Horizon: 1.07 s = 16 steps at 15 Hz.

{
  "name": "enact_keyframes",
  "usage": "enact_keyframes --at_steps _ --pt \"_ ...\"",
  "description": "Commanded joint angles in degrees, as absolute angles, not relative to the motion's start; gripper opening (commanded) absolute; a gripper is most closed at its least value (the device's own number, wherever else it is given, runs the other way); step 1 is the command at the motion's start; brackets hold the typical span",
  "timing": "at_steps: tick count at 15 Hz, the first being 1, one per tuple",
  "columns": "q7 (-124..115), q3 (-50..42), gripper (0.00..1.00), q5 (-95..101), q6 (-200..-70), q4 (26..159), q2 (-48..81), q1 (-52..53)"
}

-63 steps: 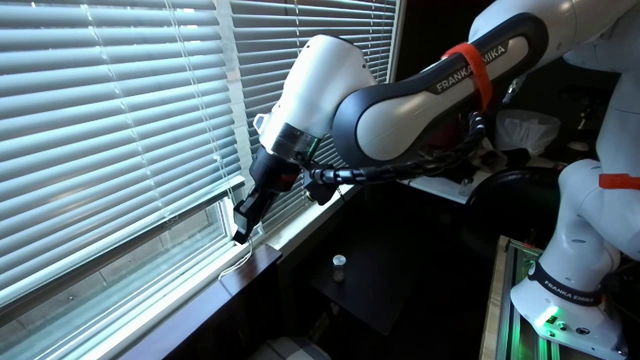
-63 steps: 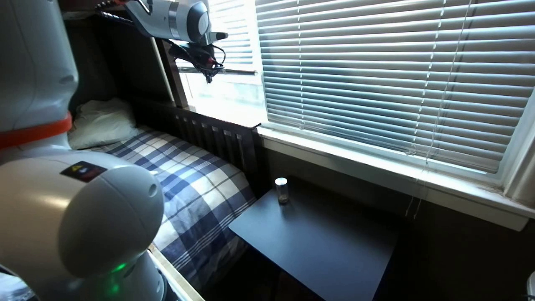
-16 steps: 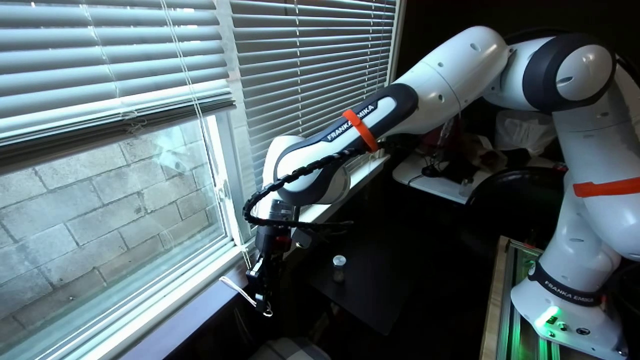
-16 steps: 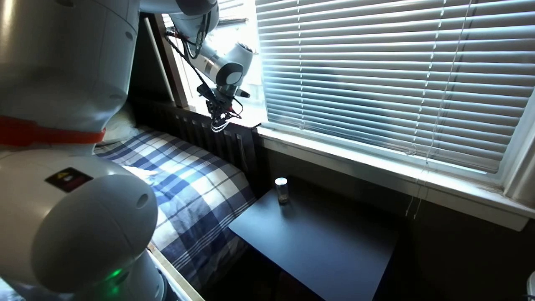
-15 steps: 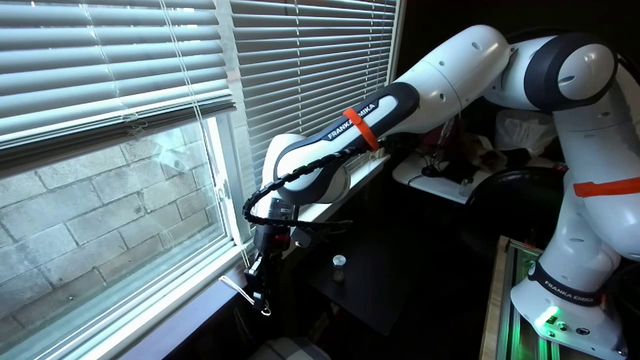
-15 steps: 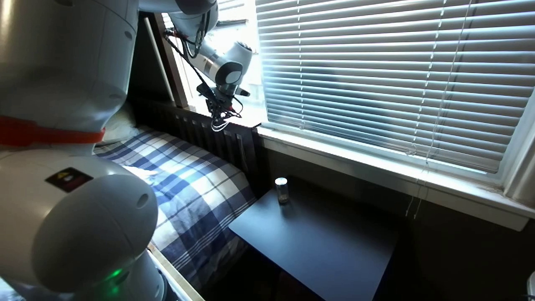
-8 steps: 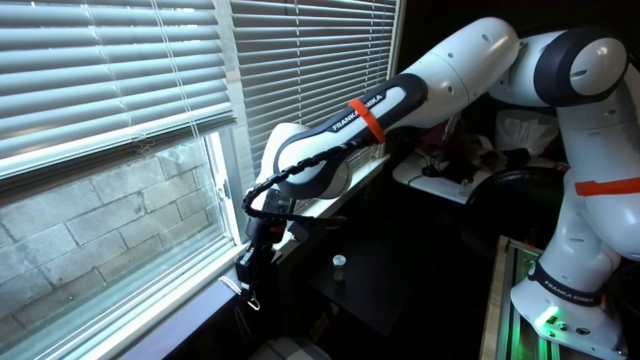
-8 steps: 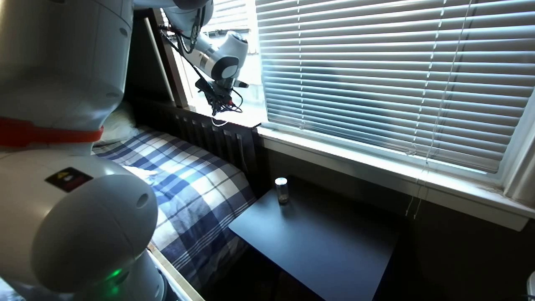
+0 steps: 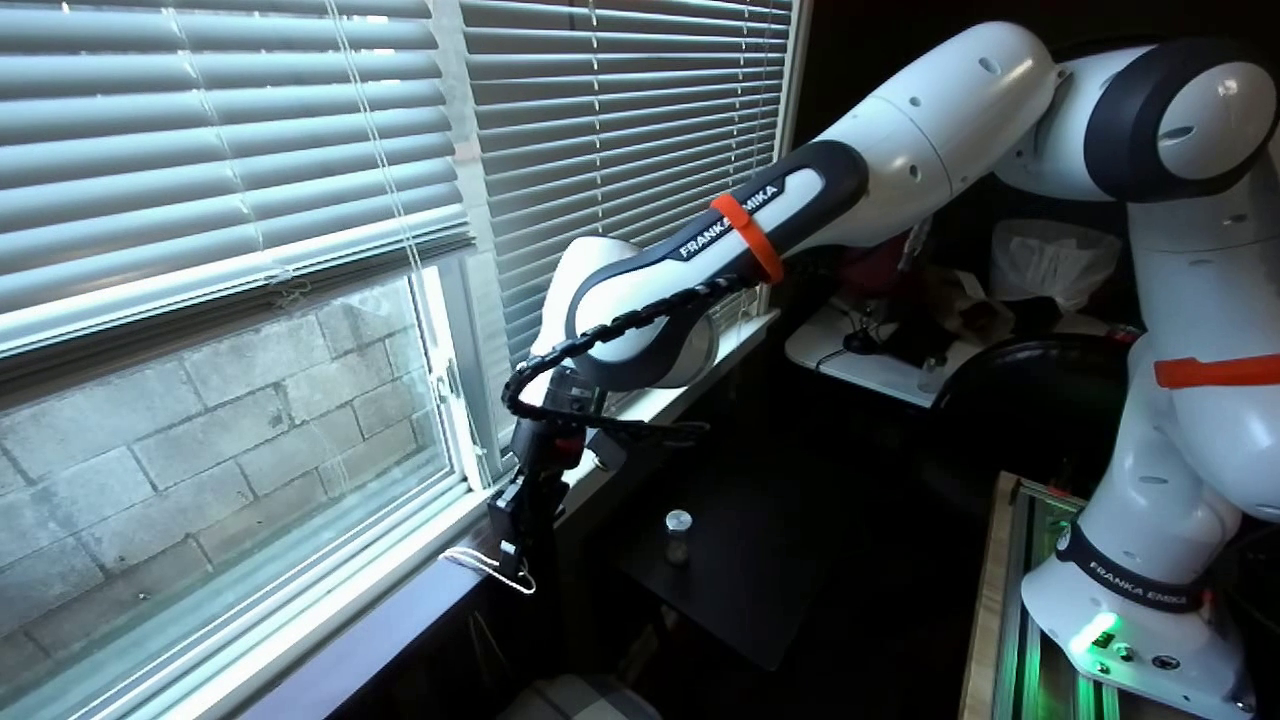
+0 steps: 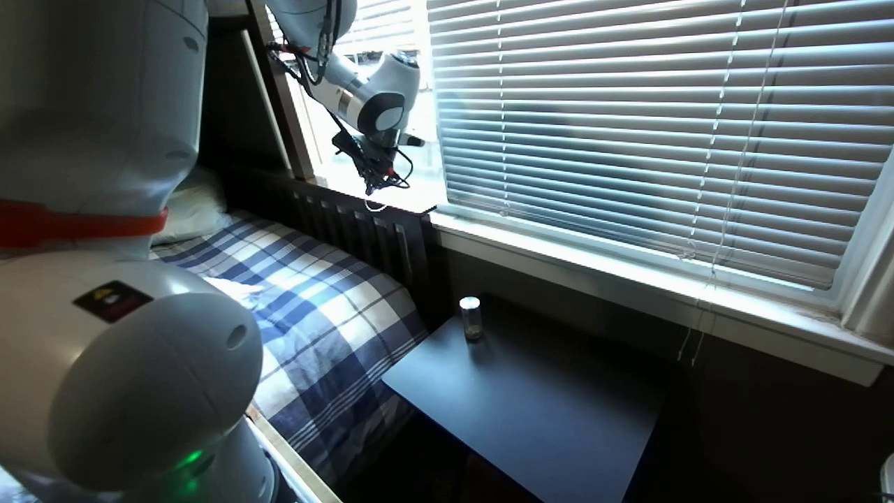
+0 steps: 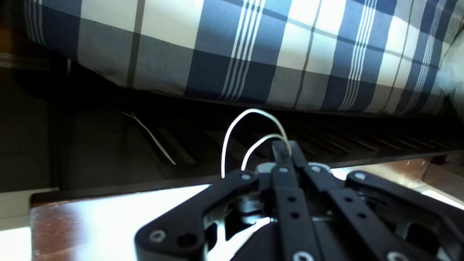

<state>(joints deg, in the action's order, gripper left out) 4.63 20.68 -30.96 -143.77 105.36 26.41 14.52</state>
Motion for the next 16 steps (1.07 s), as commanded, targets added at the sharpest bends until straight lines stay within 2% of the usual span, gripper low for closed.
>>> enact_keyframes --at_steps 1,16 --pt "1.1 19.8 0.0 -31.5 -145.9 112.5 23.2 13.4" --pt "-1.6 16.8 0.0 -39.6 -145.8 125.4 22.6 10.2"
